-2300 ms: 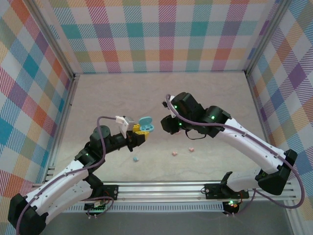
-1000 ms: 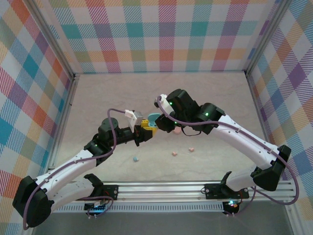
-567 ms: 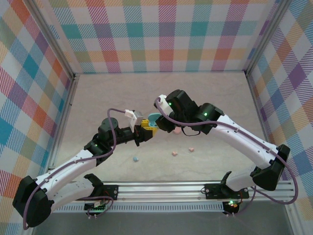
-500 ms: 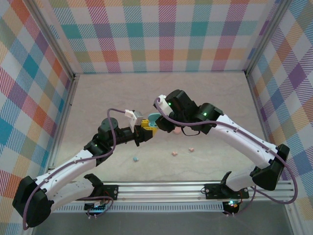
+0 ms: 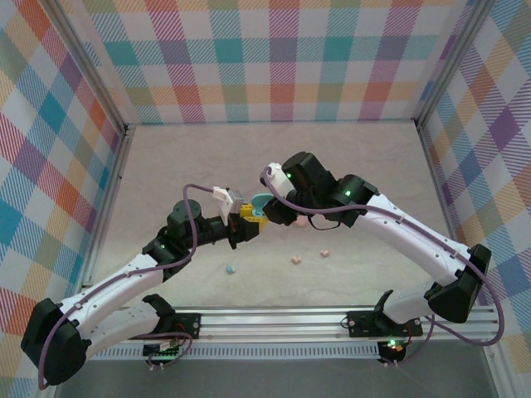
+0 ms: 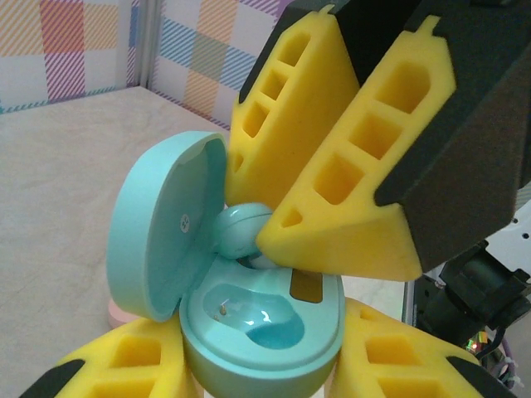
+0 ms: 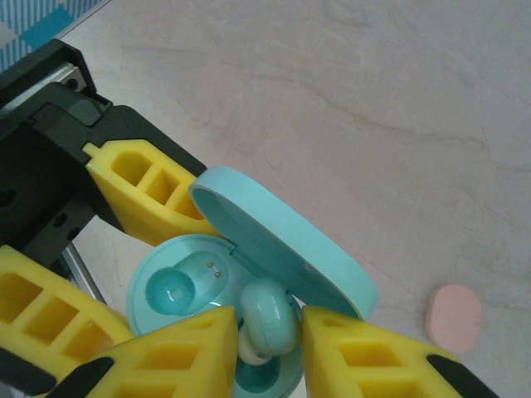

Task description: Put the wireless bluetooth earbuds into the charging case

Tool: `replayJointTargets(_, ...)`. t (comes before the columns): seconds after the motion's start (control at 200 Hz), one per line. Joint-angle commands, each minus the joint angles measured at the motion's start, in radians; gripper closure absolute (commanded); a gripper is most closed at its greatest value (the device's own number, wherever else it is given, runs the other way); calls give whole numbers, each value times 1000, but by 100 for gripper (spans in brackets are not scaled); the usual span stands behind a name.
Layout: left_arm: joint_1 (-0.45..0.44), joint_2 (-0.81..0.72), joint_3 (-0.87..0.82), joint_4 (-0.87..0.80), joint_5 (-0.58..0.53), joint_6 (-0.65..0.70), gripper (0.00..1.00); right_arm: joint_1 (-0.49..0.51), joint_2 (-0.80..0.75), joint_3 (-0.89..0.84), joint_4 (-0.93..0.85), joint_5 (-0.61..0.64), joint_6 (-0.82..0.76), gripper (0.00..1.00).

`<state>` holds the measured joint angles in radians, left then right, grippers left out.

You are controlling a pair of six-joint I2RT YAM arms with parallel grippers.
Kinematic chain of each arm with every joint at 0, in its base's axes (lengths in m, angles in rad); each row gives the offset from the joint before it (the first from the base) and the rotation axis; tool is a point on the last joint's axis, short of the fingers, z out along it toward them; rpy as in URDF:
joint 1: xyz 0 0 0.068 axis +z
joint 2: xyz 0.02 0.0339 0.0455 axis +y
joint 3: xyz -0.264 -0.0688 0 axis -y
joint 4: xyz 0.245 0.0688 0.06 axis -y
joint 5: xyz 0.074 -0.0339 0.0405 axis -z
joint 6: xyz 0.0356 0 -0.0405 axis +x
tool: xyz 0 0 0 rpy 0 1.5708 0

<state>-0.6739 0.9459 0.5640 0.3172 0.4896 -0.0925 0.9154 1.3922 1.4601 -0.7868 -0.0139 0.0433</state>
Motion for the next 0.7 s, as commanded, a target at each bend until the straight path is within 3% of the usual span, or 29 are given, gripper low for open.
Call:
replayJointTargets(0.0, -13, -10, 36, 55, -1, -7, 76, 8, -17, -7, -1, -91, -5, 71)
replayJointTargets(0.23, -15, -15, 36, 66, -8, -10, 76, 8, -15, 6, -11, -111, 15, 71)
replayJointTargets(0.695, -16, -28, 37, 62, -6, -10, 76, 5, -21, 32, -40, -13, 75, 72)
